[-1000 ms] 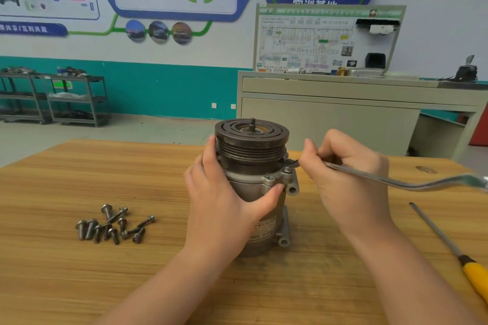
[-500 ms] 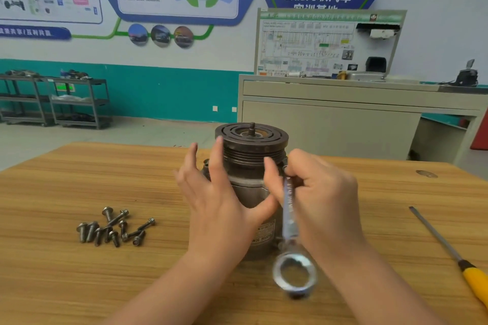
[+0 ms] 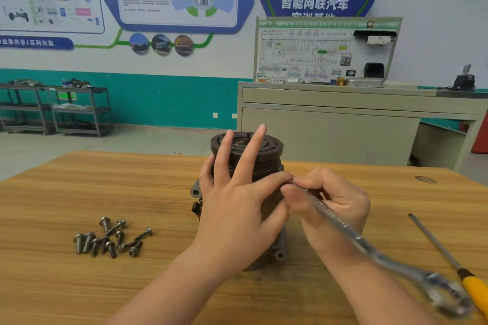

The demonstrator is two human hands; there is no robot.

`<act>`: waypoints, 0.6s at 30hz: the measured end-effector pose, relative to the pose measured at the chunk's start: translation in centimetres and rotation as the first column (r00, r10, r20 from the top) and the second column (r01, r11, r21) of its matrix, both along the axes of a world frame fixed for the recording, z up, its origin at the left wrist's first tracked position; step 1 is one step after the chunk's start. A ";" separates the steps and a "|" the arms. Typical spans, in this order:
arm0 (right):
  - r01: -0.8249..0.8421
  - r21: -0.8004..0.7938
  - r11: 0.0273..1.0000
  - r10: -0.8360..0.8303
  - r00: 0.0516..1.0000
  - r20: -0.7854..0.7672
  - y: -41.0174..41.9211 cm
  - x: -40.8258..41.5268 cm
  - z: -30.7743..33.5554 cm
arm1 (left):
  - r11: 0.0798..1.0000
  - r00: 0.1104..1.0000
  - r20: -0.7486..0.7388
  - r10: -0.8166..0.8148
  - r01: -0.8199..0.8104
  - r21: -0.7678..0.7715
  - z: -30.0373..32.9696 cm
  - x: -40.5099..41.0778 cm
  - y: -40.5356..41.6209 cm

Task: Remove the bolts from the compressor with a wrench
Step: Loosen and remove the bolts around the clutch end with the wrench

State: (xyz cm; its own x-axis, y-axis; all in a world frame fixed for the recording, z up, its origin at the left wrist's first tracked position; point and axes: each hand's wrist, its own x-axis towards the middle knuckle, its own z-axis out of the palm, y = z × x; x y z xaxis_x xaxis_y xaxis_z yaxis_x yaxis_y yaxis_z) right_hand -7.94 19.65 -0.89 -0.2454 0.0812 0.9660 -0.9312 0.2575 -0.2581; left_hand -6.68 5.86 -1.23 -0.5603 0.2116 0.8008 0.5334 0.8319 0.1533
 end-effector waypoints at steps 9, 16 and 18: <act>-0.038 -0.810 0.585 0.708 0.510 0.487 1.8 -2.7 1.0 | 0.995 0.996 -0.026 0.087 -0.088 -0.037 -0.1 -0.1 0.3; -0.149 -0.656 0.740 0.596 0.596 0.538 3.2 -2.1 2.1 | 1.000 0.991 -0.135 0.002 0.000 0.015 -1.2 -0.4 -0.1; -0.142 -0.514 0.846 0.427 0.758 0.493 2.8 -1.2 2.3 | 0.986 0.980 -0.165 -0.106 0.125 0.107 -1.7 -0.4 -0.8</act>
State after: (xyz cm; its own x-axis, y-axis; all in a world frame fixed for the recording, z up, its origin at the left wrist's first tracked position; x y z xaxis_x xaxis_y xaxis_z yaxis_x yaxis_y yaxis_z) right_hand -9.12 22.41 1.41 -0.8123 0.2730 0.5154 -0.5783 -0.2624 -0.7724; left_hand -7.06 5.09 -2.90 -0.4014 0.1679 0.9004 0.6501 0.7447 0.1510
